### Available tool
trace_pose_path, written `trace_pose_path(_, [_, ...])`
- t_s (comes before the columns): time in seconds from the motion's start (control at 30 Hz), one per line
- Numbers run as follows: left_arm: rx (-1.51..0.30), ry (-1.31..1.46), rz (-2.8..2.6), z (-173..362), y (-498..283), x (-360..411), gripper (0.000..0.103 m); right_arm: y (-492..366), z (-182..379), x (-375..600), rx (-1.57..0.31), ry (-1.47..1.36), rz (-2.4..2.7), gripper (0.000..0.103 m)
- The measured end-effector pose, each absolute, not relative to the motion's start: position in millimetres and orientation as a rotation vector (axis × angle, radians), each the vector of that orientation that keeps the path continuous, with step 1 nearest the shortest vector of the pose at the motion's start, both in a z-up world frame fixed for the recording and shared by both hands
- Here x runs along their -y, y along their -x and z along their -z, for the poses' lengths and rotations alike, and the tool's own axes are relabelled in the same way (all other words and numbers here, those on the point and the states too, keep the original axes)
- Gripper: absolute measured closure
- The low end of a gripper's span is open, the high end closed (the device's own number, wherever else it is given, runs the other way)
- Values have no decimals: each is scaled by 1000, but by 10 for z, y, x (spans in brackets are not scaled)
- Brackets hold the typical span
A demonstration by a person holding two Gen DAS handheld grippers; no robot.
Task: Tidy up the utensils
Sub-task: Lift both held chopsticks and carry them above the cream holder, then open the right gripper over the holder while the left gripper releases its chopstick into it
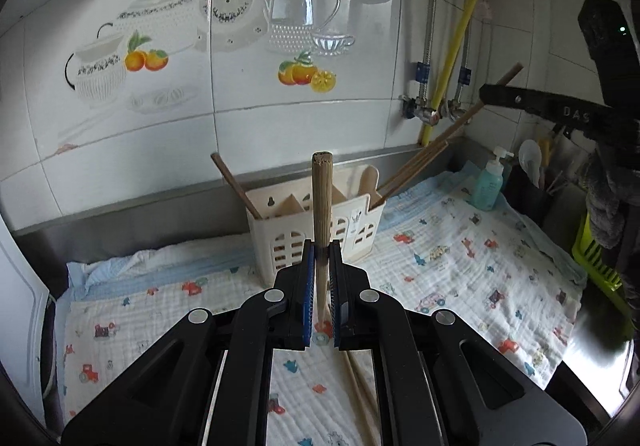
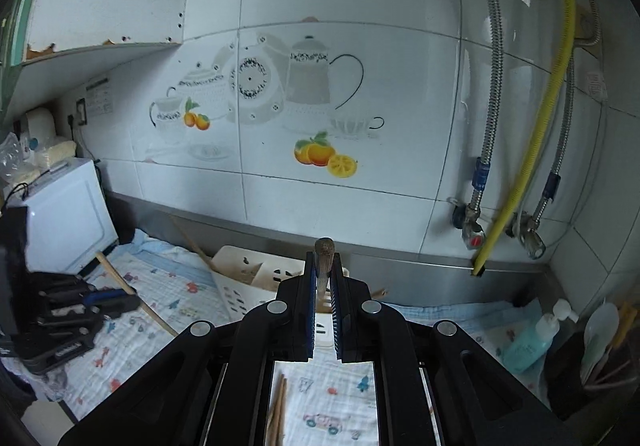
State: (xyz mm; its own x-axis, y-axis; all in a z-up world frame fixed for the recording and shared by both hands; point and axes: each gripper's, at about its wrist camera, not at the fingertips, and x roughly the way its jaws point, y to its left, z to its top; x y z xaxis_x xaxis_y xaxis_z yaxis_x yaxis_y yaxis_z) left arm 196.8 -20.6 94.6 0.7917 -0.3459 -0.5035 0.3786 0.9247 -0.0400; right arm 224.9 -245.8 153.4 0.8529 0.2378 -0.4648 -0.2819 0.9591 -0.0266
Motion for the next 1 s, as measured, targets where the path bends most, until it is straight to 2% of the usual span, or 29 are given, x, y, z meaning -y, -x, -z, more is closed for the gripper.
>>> trace_pose_path(0.27, [-377,-68,360,-1568,-2126,212,97,-2637,-1341,2364,-570,124,-273,96])
trace_pose_path(0.43, [-333,-58,318,-1744,-2365,227,97,-2746,-1234,2338,-597,124,-279,96])
trace_pose_path(1.0, [-463,-39,298,-1304,-2929,312,97,-2894,-1019,2326,-632,98,-298,96])
